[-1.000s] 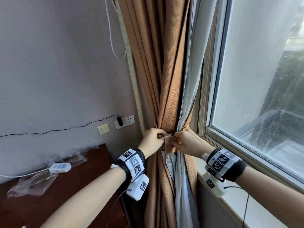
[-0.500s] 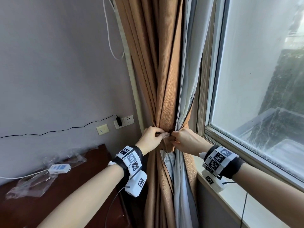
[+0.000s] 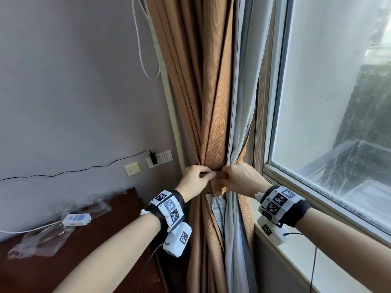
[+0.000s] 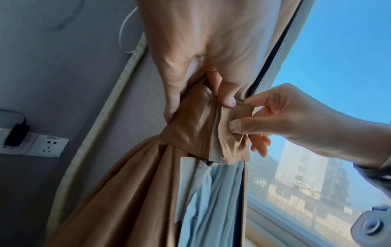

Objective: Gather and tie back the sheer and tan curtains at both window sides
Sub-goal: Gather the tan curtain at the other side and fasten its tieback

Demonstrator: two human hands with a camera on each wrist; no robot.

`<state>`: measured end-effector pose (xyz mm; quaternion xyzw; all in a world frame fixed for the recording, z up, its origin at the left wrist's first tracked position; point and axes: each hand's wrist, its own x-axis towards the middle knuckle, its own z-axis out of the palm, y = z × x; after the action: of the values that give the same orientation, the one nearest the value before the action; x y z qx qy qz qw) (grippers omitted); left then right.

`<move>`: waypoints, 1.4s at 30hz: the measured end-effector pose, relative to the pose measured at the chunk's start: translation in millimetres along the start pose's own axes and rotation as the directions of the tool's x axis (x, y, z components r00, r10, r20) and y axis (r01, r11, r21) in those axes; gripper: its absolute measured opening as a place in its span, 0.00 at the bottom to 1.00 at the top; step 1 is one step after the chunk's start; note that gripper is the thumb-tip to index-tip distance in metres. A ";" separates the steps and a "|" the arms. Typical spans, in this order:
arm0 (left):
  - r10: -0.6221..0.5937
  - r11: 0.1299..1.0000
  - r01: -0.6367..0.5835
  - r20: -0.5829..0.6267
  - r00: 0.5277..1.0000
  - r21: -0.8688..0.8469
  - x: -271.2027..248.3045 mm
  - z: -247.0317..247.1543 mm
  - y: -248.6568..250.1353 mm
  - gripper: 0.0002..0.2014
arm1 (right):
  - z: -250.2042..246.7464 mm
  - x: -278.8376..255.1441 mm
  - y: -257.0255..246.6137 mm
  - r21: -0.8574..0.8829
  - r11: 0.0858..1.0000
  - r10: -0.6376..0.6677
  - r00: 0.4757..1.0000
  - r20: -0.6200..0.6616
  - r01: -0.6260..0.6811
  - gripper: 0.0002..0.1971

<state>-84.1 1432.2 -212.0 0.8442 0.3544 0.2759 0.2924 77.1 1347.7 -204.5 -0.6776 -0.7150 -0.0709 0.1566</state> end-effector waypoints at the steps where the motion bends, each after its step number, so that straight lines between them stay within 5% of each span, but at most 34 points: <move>1: -0.009 1.000 0.009 -0.008 1.000 0.001 1.3 0.5 0.3 0.09 | 0.1 0.3 -0.4 -0.018 1.000 0.007 1.000 0.001 -0.007 0.13; 7: -0.030 1.000 0.030 0.019 0.999 -0.005 11.3 -3.8 -3.3 0.11 | 10.2 -5.5 -2.3 -0.149 0.989 0.001 0.999 0.038 0.005 0.29; 16: -0.071 0.997 0.069 0.041 0.997 0.038 13.5 -5.0 -3.7 0.12 | 33.8 0.9 -10.2 -0.234 0.972 -0.015 0.997 -0.075 -0.003 0.37; 19: -0.067 0.998 0.067 0.032 0.997 0.015 10.1 -5.9 -4.7 0.11 | 37.5 -3.1 -5.1 -0.165 0.986 -0.020 0.997 -0.068 0.008 0.29; 23: -0.054 0.998 0.055 0.009 0.998 -0.007 5.4 -5.0 -6.6 0.12 | 41.7 -24.6 9.0 -0.045 0.998 -0.036 0.994 -0.105 0.032 0.33; 28: -0.058 0.998 0.058 0.017 0.998 0.012 5.1 -6.0 -7.3 0.13 | 61.4 -52.8 22.9 0.217 0.953 0.265 0.933 -0.243 -0.214 0.38; 31: -0.085 0.994 0.082 0.048 0.995 0.073 5.8 -8.2 -8.5 0.20 | 69.8 -57.1 27.6 0.229 0.849 0.490 0.872 -0.003 -0.477 0.36; 33: -0.101 0.986 0.091 0.068 0.993 0.138 4.4 -7.4 -7.2 0.22 | 74.2 -54.2 28.8 0.156 0.816 0.540 0.831 0.138 -0.556 0.25; 36: -0.118 0.978 0.107 0.051 0.992 0.179 0.5 -3.9 -7.0 0.21 | 78.1 -50.1 22.5 0.186 0.834 0.505 0.854 0.124 -0.520 0.13; 42: -0.091 0.972 0.096 -0.035 0.995 0.214 -6.2 1.6 -8.3 0.14 | 64.1 -69.6 -7.5 0.011 0.878 0.474 0.873 0.113 -0.478 0.18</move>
<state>-90.4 1431.8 -220.3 0.8497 0.4253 0.2325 0.2074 63.8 1301.4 -286.3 -0.8322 -0.5351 0.0201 0.1437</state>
